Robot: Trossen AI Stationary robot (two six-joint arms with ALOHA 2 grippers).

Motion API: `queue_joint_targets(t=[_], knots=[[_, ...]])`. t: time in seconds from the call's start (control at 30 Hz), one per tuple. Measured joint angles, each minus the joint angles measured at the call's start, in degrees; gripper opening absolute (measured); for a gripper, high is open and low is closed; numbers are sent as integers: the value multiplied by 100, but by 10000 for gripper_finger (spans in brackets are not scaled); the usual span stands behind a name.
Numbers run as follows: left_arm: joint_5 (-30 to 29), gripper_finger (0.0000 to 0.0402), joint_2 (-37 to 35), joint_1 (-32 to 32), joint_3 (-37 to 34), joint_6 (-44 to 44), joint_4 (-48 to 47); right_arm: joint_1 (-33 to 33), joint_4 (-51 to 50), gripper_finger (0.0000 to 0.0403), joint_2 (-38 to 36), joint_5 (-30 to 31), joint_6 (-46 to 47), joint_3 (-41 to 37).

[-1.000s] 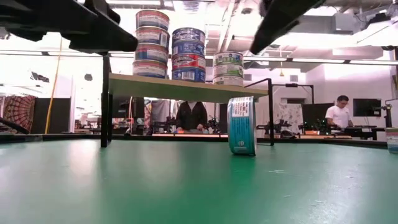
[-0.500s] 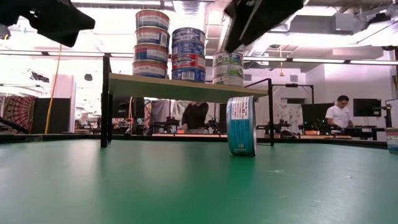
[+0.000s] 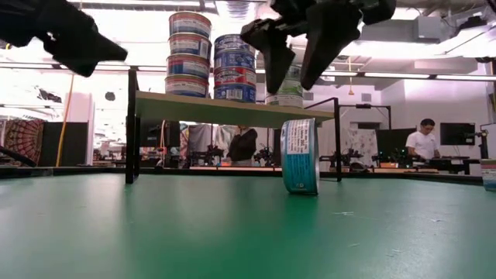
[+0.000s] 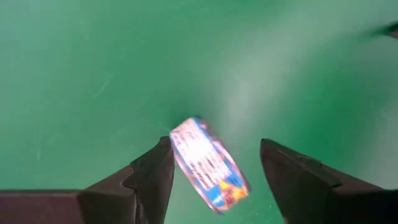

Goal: Stack canned seafood by type on shelf
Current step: Stack the yellow blue tuna can on top of the blue tuna can on the shelf

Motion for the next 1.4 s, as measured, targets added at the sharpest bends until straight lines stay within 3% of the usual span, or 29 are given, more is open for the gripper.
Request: queue_joint_targets(t=[0.23,0.43,0.63,1.1,1.4], knots=[[13,201,0,0,0,-479,-248,151,-948,270,783,311,-1199,844],[80,201,0,0,0,-571,-281,287,-1229,270,1070,1373,-2355,894],[300,201,0,0,0,-600,-321,312,-1492,270,1168,1540,-2887,851],[700,201,0,0,0,-1220,-426,-127,-1409,260,1171,1053,-2516,829],[984,201,0,0,0,-1223,-424,-332,-1402,260,1171,909,-1735,504]])
